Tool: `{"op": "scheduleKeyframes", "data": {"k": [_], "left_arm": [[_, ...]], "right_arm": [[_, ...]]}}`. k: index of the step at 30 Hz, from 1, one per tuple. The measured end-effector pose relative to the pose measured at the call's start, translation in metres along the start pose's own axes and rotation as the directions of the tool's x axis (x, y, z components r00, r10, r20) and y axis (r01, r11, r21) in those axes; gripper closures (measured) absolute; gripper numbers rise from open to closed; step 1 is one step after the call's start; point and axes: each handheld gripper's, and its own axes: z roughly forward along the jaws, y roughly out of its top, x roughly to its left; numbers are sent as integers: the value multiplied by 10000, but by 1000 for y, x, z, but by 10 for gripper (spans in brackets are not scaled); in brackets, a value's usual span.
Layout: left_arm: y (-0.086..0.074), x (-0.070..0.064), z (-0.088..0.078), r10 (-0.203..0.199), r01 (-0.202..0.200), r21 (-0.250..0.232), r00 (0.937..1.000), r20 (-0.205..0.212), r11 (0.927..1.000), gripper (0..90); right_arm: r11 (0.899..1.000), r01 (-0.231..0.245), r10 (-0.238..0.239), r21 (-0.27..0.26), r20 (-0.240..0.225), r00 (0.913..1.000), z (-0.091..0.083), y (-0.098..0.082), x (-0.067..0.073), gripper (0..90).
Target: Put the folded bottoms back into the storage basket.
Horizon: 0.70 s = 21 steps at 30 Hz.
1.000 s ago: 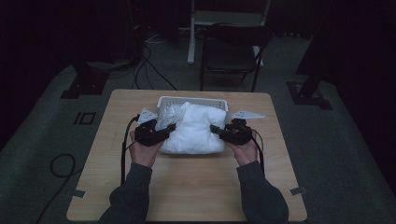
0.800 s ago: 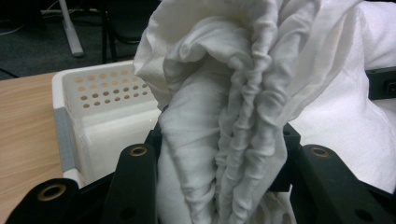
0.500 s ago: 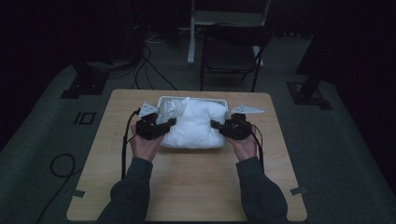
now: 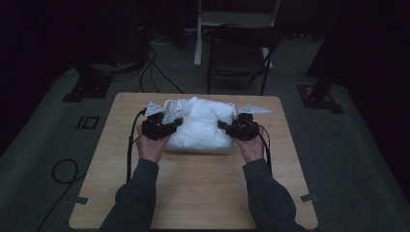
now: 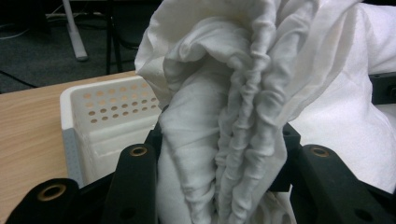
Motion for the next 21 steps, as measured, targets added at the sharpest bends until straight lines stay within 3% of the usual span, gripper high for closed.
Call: {"op": "scheduleKeyframes", "data": {"k": [21], "left_arm": [[4, 11, 18, -81, 81, 59, 9999, -67, 9999, 574]], "right_arm": [[9998, -168, 165, 101, 237, 9996, 13, 6, -9, 676]]}}
